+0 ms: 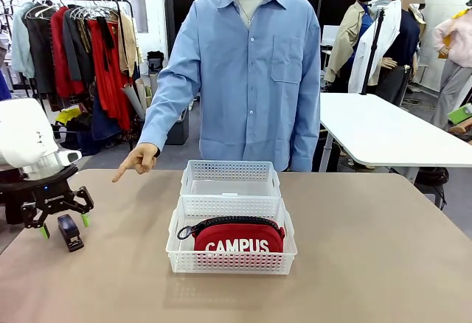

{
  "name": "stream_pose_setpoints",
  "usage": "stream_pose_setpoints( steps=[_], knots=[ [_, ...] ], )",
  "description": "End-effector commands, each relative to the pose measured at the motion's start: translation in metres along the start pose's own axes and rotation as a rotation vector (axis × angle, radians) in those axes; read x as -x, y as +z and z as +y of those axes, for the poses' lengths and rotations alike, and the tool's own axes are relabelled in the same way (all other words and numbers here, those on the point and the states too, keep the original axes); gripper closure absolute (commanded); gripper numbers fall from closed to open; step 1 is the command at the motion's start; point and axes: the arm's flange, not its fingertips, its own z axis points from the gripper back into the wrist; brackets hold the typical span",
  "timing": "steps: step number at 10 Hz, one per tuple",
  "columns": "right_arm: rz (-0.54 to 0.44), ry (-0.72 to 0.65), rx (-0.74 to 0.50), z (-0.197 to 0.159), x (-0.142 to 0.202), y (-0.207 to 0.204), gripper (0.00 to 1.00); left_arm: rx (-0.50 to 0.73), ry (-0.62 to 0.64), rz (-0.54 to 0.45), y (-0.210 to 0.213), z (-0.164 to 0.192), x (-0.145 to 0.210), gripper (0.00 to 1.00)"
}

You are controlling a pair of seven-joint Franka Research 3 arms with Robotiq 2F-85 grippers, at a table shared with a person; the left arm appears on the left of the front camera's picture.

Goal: Distribute items into two baskets.
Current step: Pick up the Stapler that the person points to.

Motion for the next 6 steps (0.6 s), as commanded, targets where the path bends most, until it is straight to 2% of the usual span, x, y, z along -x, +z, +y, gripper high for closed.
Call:
stream_pose_setpoints(
  steps=[1, 2, 4, 5, 6],
  knots=[
    [-0.001, 0.002, -0.001, 0.0008, -0.0005, -0.0001, 0.00, -0.041, 0.028, -0.012, -0.0041, 0.0005, -0.0021, 0.00],
    [-0.001, 0.002, -0.001, 0.0008, -0.0005, -0.0001, 0.00, -0.039, 0.023, -0.012, -0.0043, 0.0006, -0.0024, 0.02],
    [-0.001, 0.002, -0.001, 0.0008, -0.0005, -0.0001, 0.00, -0.031, 0.003, -0.012, -0.0056, 0.0020, -0.0024, 0.21],
    [-0.001, 0.002, -0.001, 0.0008, -0.0005, -0.0001, 0.00, -0.020, -0.016, -0.010, -0.0057, 0.0025, -0.0028, 0.36],
    [-0.001, 0.002, -0.001, 0.0008, -0.0005, -0.0001, 0.00, -0.022, -0.019, -0.011, -0.0061, 0.0027, -0.0031, 0.55]
  ],
)
